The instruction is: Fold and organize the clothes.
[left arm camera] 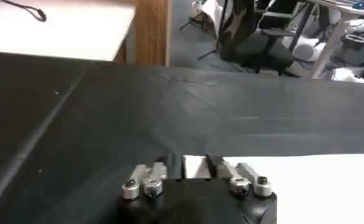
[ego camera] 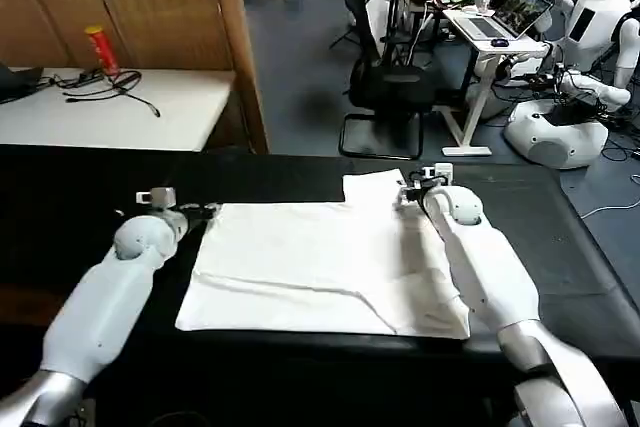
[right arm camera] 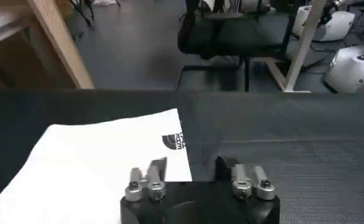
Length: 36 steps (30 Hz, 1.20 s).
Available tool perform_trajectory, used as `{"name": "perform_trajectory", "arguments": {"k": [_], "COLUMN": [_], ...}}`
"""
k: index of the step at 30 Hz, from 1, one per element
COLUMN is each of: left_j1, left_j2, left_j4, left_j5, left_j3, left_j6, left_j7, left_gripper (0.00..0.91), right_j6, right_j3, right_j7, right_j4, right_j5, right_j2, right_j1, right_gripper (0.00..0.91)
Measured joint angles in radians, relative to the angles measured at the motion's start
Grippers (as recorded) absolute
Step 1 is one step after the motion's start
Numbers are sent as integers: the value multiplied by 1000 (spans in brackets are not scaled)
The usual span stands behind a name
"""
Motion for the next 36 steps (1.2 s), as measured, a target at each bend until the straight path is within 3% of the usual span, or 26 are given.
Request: {"name": "perform_trajectory", "arguments": {"k": [8, 16, 23, 33, 36], "left_j1": [5, 36, 101, 303, 369], "left_j2": [5, 26, 68, 145, 171], "left_j4": [-21, -81, -189, -450, -513], "left_j5": [0, -9, -46, -68, -72], "left_j3": [-2, -33, -92, -193, -223], "left_j6": [-5, -13, -14, -1, 4], "left_j7": [6, -4, -29, -42, -46], "left_gripper": [0, 0, 0, 0, 0], "right_j6": [56, 102, 79, -44, -48], "right_j3": [12, 56, 88, 121, 137], "right_j7": [-28, -42, -37, 13, 21], "right_j4": [47, 171, 339, 619, 698], "right_j5": [6, 40, 93, 102, 110], "right_j2": [-17, -67, -140, -270, -310], "right_j1": [-22, -67, -145, -347, -415], "right_gripper": [0, 0, 0, 0, 0]}}
